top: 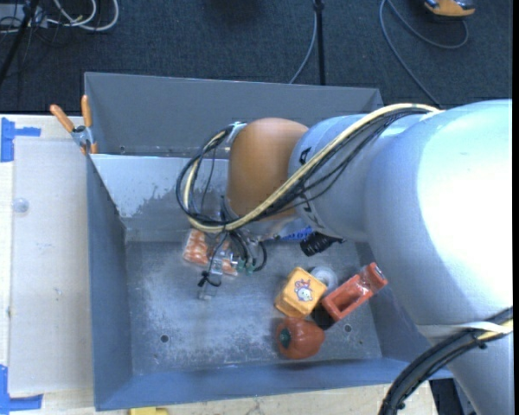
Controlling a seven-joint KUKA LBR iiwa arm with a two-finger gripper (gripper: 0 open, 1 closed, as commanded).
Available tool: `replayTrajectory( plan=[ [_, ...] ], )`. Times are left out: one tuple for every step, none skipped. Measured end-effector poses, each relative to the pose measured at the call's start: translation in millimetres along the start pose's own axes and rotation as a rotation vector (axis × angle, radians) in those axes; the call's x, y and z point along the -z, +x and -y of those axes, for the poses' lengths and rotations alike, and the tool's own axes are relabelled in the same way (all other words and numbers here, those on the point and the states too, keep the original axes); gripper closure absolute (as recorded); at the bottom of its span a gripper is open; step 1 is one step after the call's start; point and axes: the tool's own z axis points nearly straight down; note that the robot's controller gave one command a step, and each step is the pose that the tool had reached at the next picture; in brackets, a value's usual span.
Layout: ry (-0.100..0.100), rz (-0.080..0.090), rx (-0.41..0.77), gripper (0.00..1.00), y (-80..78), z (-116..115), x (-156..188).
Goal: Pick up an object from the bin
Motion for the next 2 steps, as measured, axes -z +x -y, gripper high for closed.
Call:
replayTrajectory(
  plan=[
    [0.002, -0.002, 0.036, 1.0, -0.5, 9.2, 0.1],
    [0.002, -0.002, 0.036, 1.0, -0.5, 9.2, 0.1]
  ],
)
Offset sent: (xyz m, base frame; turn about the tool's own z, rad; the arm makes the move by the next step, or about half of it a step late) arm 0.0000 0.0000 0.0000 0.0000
